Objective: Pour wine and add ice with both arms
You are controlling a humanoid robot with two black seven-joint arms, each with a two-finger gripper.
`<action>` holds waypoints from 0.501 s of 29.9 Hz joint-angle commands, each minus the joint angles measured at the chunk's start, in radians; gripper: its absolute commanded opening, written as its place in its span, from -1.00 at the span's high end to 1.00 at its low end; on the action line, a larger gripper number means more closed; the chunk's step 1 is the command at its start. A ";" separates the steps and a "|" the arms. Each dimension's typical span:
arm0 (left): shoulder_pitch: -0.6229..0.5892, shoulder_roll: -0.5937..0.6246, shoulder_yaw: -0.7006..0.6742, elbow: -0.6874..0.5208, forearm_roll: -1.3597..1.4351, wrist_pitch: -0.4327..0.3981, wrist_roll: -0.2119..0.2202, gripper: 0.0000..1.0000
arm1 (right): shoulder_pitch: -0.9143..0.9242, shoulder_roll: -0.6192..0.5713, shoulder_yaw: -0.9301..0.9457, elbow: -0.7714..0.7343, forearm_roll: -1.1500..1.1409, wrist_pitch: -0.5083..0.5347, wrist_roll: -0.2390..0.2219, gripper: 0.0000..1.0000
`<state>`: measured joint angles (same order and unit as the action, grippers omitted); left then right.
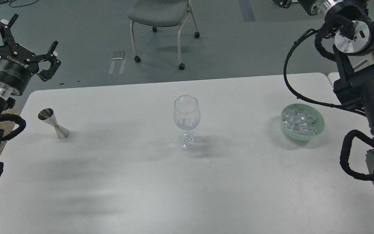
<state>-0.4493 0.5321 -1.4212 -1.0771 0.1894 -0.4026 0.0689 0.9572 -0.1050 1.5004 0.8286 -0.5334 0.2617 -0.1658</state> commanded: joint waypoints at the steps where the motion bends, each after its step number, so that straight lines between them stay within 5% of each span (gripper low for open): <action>1: 0.000 -0.001 0.001 0.003 0.001 -0.002 0.000 -0.96 | -0.049 -0.001 0.006 -0.006 0.162 0.016 -0.001 -1.00; 15: -0.006 -0.032 0.001 0.002 0.001 -0.001 0.000 -0.96 | -0.092 0.011 0.049 -0.012 0.230 0.123 0.002 -1.00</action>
<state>-0.4554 0.5049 -1.4205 -1.0747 0.1902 -0.4034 0.0689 0.8836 -0.0925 1.5456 0.8170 -0.3048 0.3443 -0.1661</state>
